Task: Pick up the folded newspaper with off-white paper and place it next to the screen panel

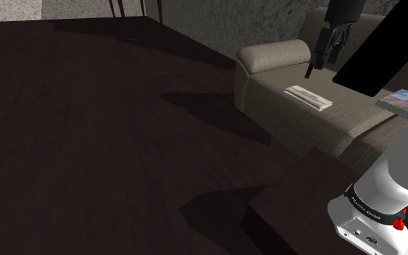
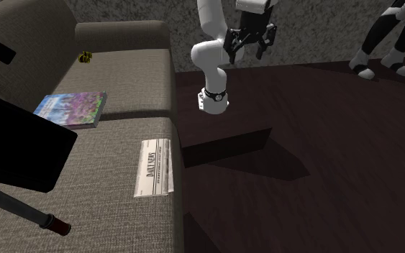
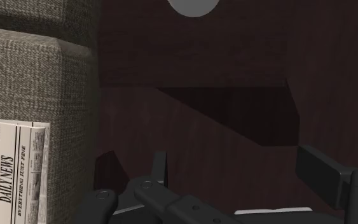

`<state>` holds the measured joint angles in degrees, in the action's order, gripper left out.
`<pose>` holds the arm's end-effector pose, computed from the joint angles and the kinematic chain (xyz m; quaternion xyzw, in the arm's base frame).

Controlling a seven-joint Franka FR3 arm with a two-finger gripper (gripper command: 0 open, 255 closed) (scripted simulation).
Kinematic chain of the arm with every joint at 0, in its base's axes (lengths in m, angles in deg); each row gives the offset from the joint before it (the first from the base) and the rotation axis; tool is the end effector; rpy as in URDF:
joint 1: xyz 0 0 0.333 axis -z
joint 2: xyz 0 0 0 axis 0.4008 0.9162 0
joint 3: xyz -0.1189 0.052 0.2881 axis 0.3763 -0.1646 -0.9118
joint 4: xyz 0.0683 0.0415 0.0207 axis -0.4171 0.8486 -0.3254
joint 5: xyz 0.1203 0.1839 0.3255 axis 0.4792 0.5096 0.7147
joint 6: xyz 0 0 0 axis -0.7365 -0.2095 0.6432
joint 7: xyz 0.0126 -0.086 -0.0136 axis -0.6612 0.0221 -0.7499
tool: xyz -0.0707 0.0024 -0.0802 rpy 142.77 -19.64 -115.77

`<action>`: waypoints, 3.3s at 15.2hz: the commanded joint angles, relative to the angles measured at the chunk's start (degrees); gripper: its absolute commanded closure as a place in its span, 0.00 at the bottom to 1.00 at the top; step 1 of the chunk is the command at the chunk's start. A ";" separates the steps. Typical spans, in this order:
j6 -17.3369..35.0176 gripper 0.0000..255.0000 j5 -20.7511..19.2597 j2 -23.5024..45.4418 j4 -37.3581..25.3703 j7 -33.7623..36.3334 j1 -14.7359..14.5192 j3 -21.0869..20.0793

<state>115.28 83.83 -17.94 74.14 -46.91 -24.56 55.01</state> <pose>0.3071 -0.0170 0.6015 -0.9986 -0.0157 0.0495 0.0032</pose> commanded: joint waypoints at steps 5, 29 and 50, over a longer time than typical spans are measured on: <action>8.33 0.00 -5.91 1.81 6.50 4.10 0.90 -4.77; 22.57 0.00 -70.54 49.45 8.24 57.39 17.84 -19.94; 18.75 1.00 -84.85 60.67 2.39 64.35 20.21 -14.14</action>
<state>134.03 -1.02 42.73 76.52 17.44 -4.35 40.87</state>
